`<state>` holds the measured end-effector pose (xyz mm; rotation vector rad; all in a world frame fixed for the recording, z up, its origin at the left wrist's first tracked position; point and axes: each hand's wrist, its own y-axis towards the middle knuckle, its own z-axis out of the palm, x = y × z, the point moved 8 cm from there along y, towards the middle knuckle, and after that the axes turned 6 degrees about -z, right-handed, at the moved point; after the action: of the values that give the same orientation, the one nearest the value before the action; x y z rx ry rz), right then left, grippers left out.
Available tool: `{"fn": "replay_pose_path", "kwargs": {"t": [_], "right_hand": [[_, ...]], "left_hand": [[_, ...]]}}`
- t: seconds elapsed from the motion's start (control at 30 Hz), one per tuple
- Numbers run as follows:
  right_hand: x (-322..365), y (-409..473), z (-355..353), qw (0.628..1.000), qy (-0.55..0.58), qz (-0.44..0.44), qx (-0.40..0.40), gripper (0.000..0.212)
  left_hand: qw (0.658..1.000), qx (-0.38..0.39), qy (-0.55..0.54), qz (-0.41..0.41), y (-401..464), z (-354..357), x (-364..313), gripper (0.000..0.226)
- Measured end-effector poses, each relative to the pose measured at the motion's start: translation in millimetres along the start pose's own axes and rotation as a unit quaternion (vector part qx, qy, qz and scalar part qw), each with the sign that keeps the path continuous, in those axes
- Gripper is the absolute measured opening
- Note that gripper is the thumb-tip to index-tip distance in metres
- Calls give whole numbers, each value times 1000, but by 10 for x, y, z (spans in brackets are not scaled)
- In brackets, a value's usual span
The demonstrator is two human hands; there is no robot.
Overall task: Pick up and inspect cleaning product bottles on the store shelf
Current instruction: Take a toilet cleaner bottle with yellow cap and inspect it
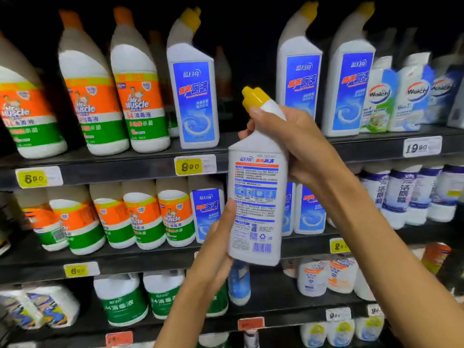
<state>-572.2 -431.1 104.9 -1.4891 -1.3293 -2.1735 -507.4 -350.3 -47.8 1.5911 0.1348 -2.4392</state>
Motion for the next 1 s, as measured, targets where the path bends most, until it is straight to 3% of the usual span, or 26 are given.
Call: {"fn": "replay_pose_path", "kwargs": {"t": [0.1,0.2,0.3,0.37,0.5,0.57,0.7,0.8,0.87,1.0], "right_hand": [[-6,-12,-133,998,56,9,-21,16],[-31,-7,-151,991,125,47,34,28],[-48,-28,-53,977,168,87,98,44],[-21,-43,-25,975,179,57,118,38],[55,-64,-239,998,-55,-29,22,50],[47,-40,-316,994,-102,-27,-43,64],[46,74,-333,986,-158,5,-51,51],[-1,160,-224,996,-61,47,42,40],[-69,159,-100,990,60,86,96,37],[-178,114,-22,975,169,114,86,39]], "left_hand": [[996,-83,-31,13,79,20,108,54],[993,-20,-114,-15,133,257,208,74],[988,51,-117,-91,126,511,350,81],[994,21,-55,-92,168,494,440,85],[994,-52,91,-11,188,322,230,66],[994,-46,98,3,137,246,164,74],[995,-38,86,17,70,240,148,102],[999,-21,-16,-35,80,289,217,114],[997,35,-62,-41,54,380,147,103],[992,65,-86,-68,-5,408,127,100]]}}
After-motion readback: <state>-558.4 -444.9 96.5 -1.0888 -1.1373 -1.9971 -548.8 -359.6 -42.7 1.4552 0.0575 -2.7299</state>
